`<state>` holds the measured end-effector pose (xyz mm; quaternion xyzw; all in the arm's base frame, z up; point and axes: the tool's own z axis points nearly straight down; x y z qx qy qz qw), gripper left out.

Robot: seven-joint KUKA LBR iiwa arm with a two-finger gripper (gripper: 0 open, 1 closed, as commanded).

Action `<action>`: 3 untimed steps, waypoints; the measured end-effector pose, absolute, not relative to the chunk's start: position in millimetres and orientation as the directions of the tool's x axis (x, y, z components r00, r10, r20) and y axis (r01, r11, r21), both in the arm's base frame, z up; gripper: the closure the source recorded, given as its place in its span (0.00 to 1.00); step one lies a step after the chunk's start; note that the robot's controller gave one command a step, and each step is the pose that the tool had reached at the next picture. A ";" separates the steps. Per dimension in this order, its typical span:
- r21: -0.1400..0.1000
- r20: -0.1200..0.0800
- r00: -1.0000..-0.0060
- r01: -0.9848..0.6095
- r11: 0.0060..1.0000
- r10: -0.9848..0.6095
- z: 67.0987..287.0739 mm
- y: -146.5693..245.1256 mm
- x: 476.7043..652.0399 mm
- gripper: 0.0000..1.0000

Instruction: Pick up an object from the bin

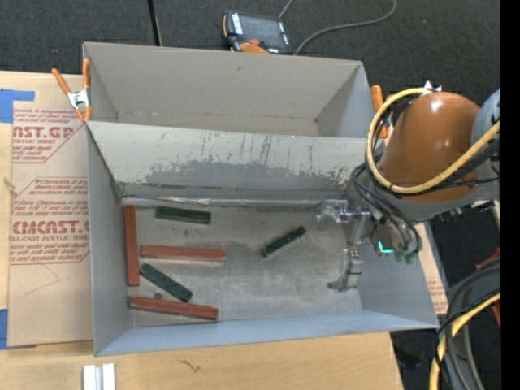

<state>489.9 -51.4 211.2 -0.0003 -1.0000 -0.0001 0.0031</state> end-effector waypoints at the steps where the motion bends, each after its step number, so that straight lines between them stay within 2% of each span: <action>1: 0.000 0.001 -1.000 0.002 1.000 0.002 70.6 -42.5 523.5 0.00; 2: 0.000 -0.008 -0.998 -0.064 0.998 -0.064 70.7 -10.5 591.4 0.00; 3: 0.004 -0.007 -1.000 0.018 1.000 0.018 134.9 41.5 588.6 0.00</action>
Offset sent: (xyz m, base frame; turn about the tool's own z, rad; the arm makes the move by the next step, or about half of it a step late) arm 0.0339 0.0086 -0.1366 0.0009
